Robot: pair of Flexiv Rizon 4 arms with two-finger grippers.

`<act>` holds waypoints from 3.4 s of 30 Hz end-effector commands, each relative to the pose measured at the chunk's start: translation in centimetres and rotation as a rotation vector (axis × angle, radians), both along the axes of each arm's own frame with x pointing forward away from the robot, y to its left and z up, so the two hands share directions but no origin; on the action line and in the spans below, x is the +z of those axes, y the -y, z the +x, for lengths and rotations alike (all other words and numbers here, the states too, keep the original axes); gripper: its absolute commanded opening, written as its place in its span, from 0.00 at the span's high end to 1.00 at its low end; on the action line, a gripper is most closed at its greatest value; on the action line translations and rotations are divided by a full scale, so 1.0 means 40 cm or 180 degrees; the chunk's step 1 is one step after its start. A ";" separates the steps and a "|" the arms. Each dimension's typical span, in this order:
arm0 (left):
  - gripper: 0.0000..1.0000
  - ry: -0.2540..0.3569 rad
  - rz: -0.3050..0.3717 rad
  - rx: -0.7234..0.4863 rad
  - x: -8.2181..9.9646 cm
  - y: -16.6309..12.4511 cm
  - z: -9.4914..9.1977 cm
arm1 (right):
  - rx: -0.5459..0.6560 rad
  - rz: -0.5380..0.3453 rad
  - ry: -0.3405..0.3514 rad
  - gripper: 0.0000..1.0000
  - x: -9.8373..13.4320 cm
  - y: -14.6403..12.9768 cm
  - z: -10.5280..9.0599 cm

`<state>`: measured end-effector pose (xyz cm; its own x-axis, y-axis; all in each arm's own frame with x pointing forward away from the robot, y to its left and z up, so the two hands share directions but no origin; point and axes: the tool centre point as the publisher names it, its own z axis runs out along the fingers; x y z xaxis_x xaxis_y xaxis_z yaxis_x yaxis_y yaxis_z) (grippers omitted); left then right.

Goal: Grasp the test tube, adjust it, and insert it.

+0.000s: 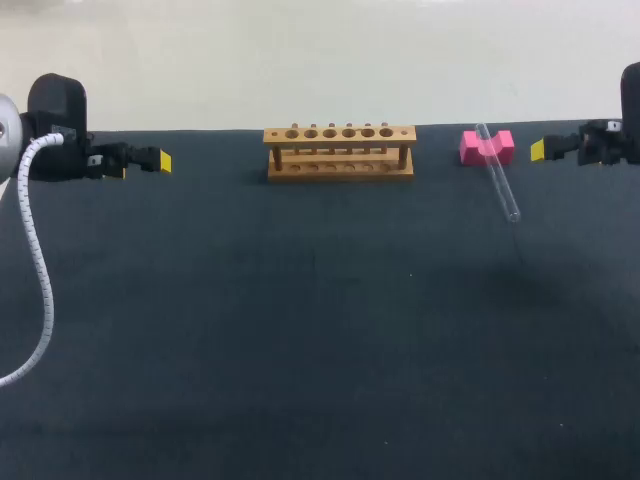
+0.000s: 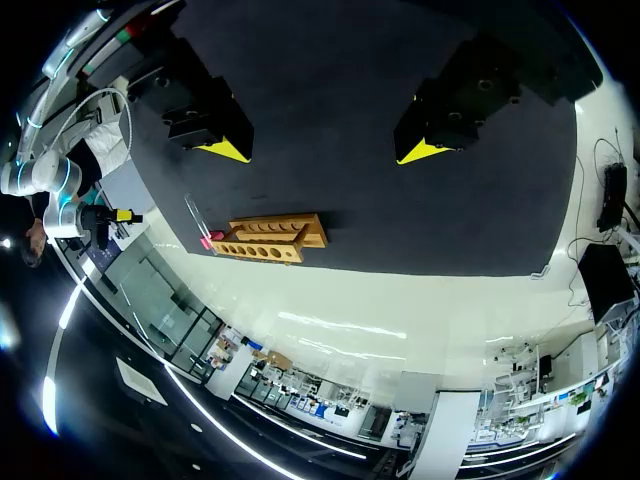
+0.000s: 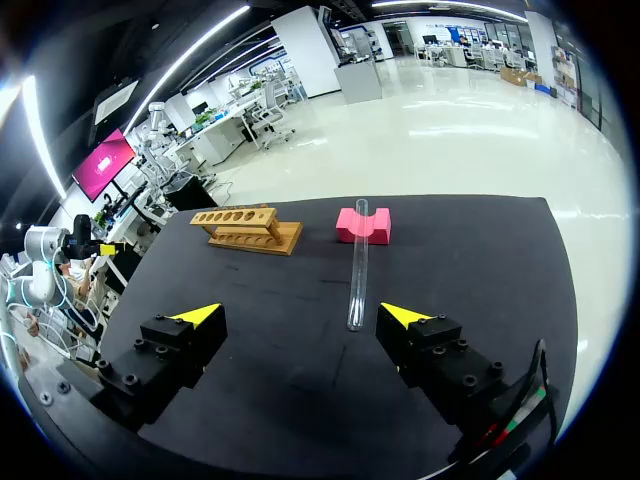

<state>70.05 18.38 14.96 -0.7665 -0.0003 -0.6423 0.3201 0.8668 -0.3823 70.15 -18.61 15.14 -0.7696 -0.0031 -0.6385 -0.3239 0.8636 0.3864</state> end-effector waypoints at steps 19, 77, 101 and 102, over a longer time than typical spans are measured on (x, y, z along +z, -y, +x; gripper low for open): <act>0.00 -0.0012 0.0012 0.0004 0.003 0.000 0.000 | -0.0008 -0.0009 0.0001 0.00 0.000 -0.001 -0.001; 0.00 0.1656 -0.0598 -0.2742 -0.097 0.027 0.246 | -0.0008 -0.0009 0.0001 0.00 0.000 -0.001 -0.001; 0.00 0.1709 -0.0458 -0.2584 -0.119 0.091 0.278 | -0.0008 -0.0009 0.0001 0.00 0.000 -0.001 -0.001; 0.00 0.1709 -0.0458 -0.2584 -0.119 0.091 0.278 | -0.0008 -0.0009 0.0001 0.00 0.000 -0.001 -0.001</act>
<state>81.52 14.73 10.22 -0.1777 0.2943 -0.9390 0.9614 0.2558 -0.1018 70.17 -18.61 15.15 -0.7698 -0.0031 -0.6383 -0.3238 0.8637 0.3863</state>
